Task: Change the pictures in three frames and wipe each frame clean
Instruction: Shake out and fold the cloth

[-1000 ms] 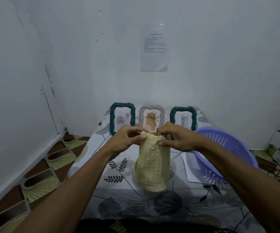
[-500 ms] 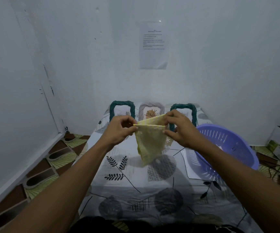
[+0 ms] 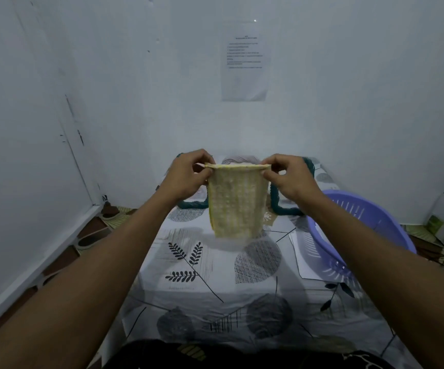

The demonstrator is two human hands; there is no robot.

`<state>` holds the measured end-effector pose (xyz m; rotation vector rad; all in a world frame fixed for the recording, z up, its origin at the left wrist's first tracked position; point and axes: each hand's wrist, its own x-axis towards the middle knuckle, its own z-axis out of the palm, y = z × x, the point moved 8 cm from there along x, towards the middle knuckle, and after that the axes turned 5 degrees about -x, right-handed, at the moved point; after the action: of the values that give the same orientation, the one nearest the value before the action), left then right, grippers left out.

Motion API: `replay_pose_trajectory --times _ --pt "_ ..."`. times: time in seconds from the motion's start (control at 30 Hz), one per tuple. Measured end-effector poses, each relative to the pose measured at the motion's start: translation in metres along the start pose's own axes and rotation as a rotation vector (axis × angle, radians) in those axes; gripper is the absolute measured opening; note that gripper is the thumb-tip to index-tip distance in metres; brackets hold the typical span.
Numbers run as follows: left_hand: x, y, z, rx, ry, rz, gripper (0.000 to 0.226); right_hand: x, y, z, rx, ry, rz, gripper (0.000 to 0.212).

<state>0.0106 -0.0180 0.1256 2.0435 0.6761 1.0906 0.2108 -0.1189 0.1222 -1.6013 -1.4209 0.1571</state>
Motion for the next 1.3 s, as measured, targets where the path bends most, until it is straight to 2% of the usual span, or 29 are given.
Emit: replay_pose_trajectory --times 0.07,0.13,0.27,0.37,0.47,0.53,0.6,0.7,0.83,0.9,1.03,1.2,1.3 --pt "-0.007 0.001 0.001 0.022 0.003 0.041 0.008 -0.009 -0.002 0.000 0.053 -0.017 -0.029 0.009" --pt "-0.026 -0.012 0.014 0.057 -0.059 0.040 0.008 -0.026 0.014 0.012 0.104 -0.114 0.011 0.008" --pt "-0.090 -0.076 0.059 0.140 -0.284 -0.073 0.012 -0.080 0.069 0.057 -0.011 -0.375 0.045 0.012" --pt "-0.123 -0.113 0.086 0.177 -0.460 -0.093 0.019 -0.114 0.103 0.088 -0.105 -0.564 0.070 0.009" --pt "-0.120 -0.125 0.087 0.097 -0.468 -0.157 0.014 -0.121 0.115 0.097 -0.122 -0.639 0.093 0.008" --pt "-0.111 -0.127 0.086 0.016 -0.426 -0.199 0.009 -0.117 0.113 0.098 -0.161 -0.652 0.061 0.019" --pt "-0.100 -0.127 0.085 -0.033 -0.356 -0.225 0.007 -0.110 0.114 0.099 -0.206 -0.626 0.055 0.028" --pt "-0.085 -0.123 0.091 -0.101 -0.265 -0.250 0.011 -0.096 0.123 0.102 -0.166 -0.528 0.114 0.023" --pt "-0.083 -0.142 0.104 -0.229 -0.286 -0.435 0.040 -0.079 0.143 0.102 -0.075 -0.375 0.259 0.027" --pt "-0.083 -0.154 0.106 -0.221 -0.282 -0.432 0.049 -0.075 0.155 0.101 -0.034 -0.293 0.344 0.029" --pt "-0.069 -0.170 0.098 -0.073 -0.095 -0.419 0.047 -0.067 0.172 0.100 -0.125 -0.175 0.411 0.024" --pt "-0.058 -0.173 0.100 0.077 -0.049 -0.392 0.034 -0.061 0.178 0.102 -0.326 -0.104 0.440 0.026" --pt "-0.060 -0.171 0.100 0.174 -0.059 -0.307 0.023 -0.063 0.172 0.104 -0.442 -0.068 0.396 0.030"
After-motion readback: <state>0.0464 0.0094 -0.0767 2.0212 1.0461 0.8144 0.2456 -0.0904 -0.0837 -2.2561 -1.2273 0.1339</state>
